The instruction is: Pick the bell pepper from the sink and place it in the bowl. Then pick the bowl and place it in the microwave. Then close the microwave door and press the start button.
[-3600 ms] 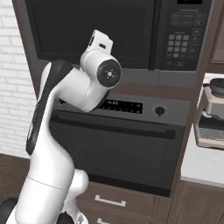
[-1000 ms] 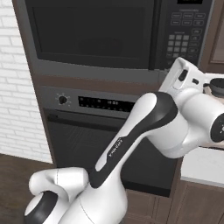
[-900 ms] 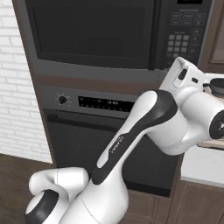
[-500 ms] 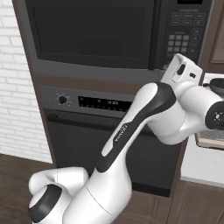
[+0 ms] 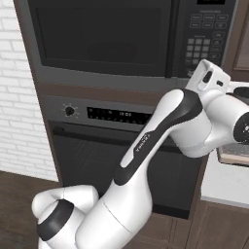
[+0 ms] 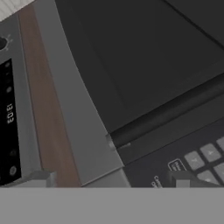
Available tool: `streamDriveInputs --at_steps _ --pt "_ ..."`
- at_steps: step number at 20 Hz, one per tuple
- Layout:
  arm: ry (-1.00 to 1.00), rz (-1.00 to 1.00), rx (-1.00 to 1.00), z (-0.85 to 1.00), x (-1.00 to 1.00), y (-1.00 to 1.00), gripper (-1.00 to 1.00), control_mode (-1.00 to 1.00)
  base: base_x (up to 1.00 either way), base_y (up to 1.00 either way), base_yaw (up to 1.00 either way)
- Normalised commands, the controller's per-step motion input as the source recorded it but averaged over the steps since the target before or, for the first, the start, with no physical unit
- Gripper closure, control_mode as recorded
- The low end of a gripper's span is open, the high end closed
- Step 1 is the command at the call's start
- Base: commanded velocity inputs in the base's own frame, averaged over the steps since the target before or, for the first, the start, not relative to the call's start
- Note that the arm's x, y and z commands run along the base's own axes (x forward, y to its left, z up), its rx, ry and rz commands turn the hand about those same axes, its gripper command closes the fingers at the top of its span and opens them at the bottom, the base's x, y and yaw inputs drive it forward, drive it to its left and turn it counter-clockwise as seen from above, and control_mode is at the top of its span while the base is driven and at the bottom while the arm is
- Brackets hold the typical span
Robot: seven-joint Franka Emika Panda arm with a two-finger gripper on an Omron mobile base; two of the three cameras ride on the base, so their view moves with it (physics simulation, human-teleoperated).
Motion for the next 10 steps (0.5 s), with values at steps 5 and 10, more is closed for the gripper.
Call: streamDriveInputs --at_steps 5,10 --pt "0.00 0.00 0.00 -0.03 0.29 0.00 -1.00 -1.00 0.00 0.00 0.00" --pt "0.00 0.00 0.00 -0.02 0.20 -0.02 -1.00 -1.00 0.00 0.00 0.00"
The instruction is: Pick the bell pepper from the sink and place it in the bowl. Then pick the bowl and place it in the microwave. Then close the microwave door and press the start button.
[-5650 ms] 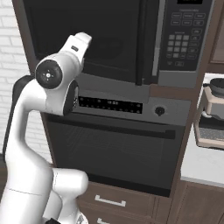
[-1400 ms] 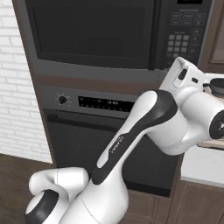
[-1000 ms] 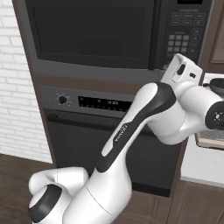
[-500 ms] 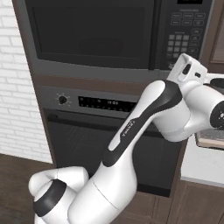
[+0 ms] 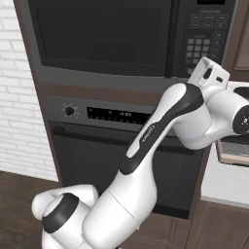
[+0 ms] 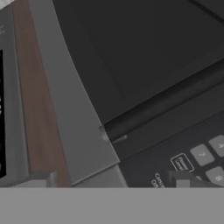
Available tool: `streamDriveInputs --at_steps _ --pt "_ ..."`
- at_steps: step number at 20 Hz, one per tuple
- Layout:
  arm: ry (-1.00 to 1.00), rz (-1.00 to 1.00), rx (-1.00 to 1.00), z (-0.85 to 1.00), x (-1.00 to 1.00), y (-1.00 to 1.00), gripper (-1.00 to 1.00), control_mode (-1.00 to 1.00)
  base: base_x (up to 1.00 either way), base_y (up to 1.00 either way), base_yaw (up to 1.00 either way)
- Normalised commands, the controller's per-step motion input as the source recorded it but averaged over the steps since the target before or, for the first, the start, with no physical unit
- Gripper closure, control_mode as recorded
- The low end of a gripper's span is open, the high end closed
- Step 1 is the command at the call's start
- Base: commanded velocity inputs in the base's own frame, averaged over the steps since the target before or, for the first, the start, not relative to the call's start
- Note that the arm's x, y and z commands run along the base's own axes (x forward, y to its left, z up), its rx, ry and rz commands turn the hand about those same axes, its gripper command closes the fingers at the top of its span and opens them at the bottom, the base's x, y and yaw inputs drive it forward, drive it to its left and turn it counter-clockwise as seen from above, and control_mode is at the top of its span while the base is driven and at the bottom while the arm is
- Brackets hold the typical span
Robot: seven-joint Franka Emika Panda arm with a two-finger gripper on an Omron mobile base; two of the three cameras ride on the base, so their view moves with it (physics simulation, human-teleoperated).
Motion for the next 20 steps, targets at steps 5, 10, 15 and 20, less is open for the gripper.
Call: streamDriveInputs --at_steps 5,10,15,20 --pt "0.00 0.00 0.00 0.00 0.10 -0.06 -1.00 -1.00 0.00 0.00 0.00" --pt "0.00 0.00 0.00 -0.01 0.05 -0.09 -1.00 -1.00 0.00 0.00 0.00" --pt "0.00 0.00 0.00 -0.11 0.02 -0.12 -1.00 -1.00 0.00 0.00 0.00" --pt "0.00 0.00 0.00 -0.14 0.12 -0.05 -1.00 -1.00 0.00 0.00 0.00"
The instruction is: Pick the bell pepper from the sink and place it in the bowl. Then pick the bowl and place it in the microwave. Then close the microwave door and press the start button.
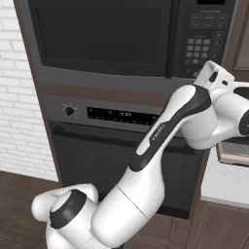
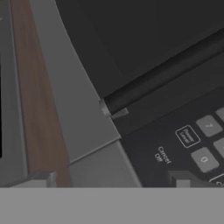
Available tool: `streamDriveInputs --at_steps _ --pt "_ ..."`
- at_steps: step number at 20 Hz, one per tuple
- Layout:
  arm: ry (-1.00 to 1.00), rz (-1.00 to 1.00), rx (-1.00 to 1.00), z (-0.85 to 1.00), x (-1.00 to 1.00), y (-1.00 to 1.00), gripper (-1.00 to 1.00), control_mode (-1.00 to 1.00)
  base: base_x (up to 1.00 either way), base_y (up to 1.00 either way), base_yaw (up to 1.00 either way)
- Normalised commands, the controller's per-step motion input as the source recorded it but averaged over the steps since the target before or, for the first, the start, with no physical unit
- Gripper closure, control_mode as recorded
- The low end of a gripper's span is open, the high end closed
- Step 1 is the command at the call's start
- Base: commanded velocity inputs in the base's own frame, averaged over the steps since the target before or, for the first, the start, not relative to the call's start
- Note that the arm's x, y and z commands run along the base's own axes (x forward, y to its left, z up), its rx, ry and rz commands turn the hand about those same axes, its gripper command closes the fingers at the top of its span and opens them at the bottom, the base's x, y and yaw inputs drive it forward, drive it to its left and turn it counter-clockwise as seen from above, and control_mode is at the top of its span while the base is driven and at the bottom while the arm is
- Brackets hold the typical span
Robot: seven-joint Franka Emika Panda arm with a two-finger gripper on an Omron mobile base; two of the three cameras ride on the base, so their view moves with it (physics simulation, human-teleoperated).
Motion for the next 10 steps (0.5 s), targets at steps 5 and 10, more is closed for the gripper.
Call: streamDriveInputs --at_steps 5,10 --pt "0.00 0.00 0.00 0.00 0.13 -0.09 -1.00 -1.00 0.00 0.00 0.00" --pt "0.00 0.00 0.00 0.00 0.14 -0.08 -1.00 -1.00 0.00 0.00 0.00"
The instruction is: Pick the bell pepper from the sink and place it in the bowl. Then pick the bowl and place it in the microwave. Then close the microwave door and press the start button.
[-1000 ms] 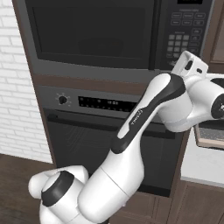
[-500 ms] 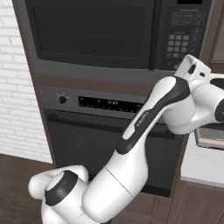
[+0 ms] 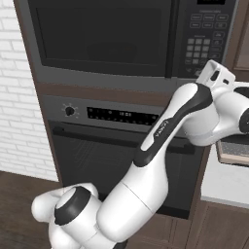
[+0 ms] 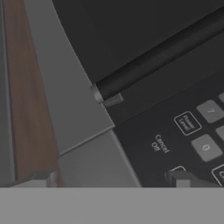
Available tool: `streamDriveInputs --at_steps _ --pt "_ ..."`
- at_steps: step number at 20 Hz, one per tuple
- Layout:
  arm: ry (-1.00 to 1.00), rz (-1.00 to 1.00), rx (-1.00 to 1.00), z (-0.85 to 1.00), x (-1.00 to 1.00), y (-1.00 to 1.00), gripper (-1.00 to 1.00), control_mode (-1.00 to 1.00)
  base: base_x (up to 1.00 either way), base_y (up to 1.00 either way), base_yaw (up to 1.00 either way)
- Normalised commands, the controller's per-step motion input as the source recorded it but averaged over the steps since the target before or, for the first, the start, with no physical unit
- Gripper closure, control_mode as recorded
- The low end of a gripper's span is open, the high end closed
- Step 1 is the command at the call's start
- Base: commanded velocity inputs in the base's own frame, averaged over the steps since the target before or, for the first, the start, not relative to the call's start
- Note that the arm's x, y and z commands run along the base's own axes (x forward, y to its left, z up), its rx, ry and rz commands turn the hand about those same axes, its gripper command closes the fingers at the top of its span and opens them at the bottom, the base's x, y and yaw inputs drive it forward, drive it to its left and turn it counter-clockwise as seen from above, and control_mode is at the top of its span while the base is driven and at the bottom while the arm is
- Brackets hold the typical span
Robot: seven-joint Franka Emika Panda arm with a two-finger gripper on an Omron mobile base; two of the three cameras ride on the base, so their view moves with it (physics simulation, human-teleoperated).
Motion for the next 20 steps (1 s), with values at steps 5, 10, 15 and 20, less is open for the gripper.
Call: streamDriveInputs --at_steps 5,10,15,20 --pt "0.00 0.00 0.00 -0.03 0.21 -0.08 -1.00 -1.00 0.00 0.00 0.00" --pt "0.00 0.00 0.00 -0.02 0.22 -0.08 -1.00 -1.00 0.00 0.00 0.00" --pt "0.00 0.00 0.00 -0.08 0.11 -0.04 -1.00 -1.00 0.00 0.00 0.00" --pt "-0.01 0.00 0.00 -0.19 -0.35 0.07 -1.00 -1.00 0.00 0.00 0.00"
